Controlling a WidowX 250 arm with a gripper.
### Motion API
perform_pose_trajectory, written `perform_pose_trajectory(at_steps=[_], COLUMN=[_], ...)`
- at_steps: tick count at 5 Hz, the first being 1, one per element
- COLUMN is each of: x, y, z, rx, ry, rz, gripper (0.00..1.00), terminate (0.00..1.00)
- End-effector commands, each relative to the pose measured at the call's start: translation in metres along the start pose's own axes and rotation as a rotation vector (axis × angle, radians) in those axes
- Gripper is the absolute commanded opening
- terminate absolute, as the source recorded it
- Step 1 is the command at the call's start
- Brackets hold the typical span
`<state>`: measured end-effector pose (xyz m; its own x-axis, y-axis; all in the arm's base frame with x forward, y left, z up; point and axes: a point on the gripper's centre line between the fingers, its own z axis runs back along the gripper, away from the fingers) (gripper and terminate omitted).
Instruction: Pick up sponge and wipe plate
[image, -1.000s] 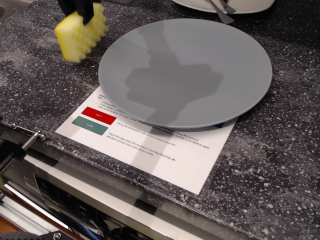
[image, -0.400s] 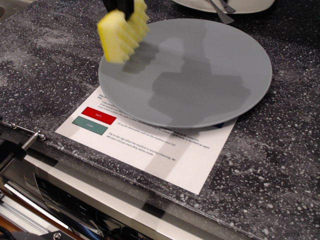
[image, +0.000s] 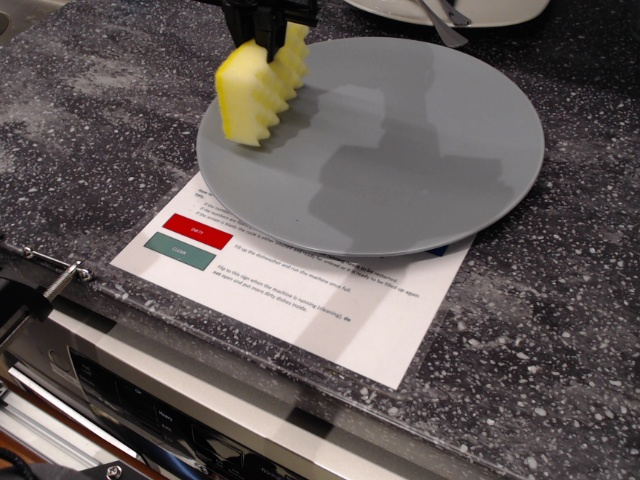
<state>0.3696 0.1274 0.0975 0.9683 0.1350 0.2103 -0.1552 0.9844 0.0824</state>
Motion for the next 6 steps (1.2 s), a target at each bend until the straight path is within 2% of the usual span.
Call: perform_pose_trajectory(at_steps=[1,2,4,5,6], x=[-0.003,-0.011,-0.017,-0.021,-0.024], y=[-0.016,-0.032,-0.062,-0.078,-0.092], z=[0.009,0.005,0.026,0.025,0.013], rx=[0.025,0.013,-0.04,-0.025,-0.023], ry=[-0.055,-0.05,-0.043,-0.01,-0.017], rz=[-0.018,-0.032,-0.029,-0.035,-0.04], gripper=[0.0,0.0,0.0,0.0,0.0], terminate=[0.0,0.0,0.0,0.0,0.0])
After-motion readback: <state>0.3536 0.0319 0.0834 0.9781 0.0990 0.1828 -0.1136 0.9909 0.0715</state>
